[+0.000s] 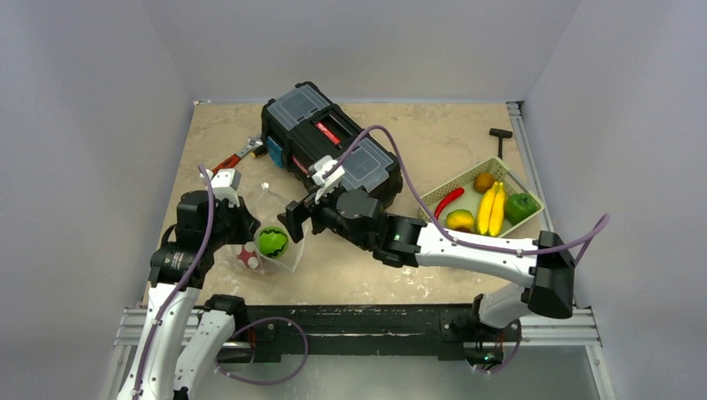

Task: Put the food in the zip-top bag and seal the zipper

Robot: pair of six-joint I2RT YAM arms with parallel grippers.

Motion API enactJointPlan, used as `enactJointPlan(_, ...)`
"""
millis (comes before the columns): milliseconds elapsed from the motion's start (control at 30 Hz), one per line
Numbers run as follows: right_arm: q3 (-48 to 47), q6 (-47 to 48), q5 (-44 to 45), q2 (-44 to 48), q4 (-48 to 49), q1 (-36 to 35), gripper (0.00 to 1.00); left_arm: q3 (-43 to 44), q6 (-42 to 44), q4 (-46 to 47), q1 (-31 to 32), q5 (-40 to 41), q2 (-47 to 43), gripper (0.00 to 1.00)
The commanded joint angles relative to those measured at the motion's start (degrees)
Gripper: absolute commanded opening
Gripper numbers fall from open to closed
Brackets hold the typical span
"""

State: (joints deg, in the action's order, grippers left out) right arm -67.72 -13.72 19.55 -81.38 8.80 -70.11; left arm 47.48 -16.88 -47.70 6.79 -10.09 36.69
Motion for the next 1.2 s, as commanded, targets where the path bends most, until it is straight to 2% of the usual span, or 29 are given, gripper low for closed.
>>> enactJointPlan(0,3.80,2.75,8.13,5.81,3.90,0.18,0.99,1.36,0.36,1.68,0.17,-0.75,0.12,0.00)
enactJointPlan(200,9.72,2.87,14.28,12.78,3.10,5.14,0.98,1.57,0.45,1.44,0.16,-1.02,0.69,0.00)
enactJointPlan(300,11.27,-2.20,15.86,16.34,-1.16,11.19,0.97,1.34,0.37,1.82,0.16,-1.16,0.71,0.00)
enactJointPlan(433,14.33,-7.24,25.55,21.00,-4.26,16.74,0.96,1.57,0.54,1.59,0.16,-1.78,0.63,0.00)
enactJointPlan(533,14.74,-15.65,30.80,23.97,-13.48,22.24,0.95,1.23,0.49,2.06,0.16,-2.26,0.51,0.00)
enactJointPlan(733,18.56,-24.96,28.30,26.99,-24.36,32.09,0.94,1.14,0.54,2.31,0.16,-3.34,0.18,0.00)
enactJointPlan(767,18.70,-26.68,28.45,26.97,-26.88,33.35,0.94,1.11,0.54,2.35,0.16,-3.47,-2.19,0.00)
enactJointPlan(800,19.13,-28.16,28.34,26.98,-28.54,34.85,0.94,1.12,0.54,2.35,0.16,-3.66,-0.09,0.00)
enactJointPlan(933,21.66,-32.02,22.99,26.96,-32.29,42.14,0.94,1.21,0.62,2.35,0.16,-4.23,0.49,0.00)
enactJointPlan(1167,22.60,-36.66,14.25,20.72,-38.47,51.73,0.97,1.20,0.62,2.32,0.16,-4.27,0.48,0.00)
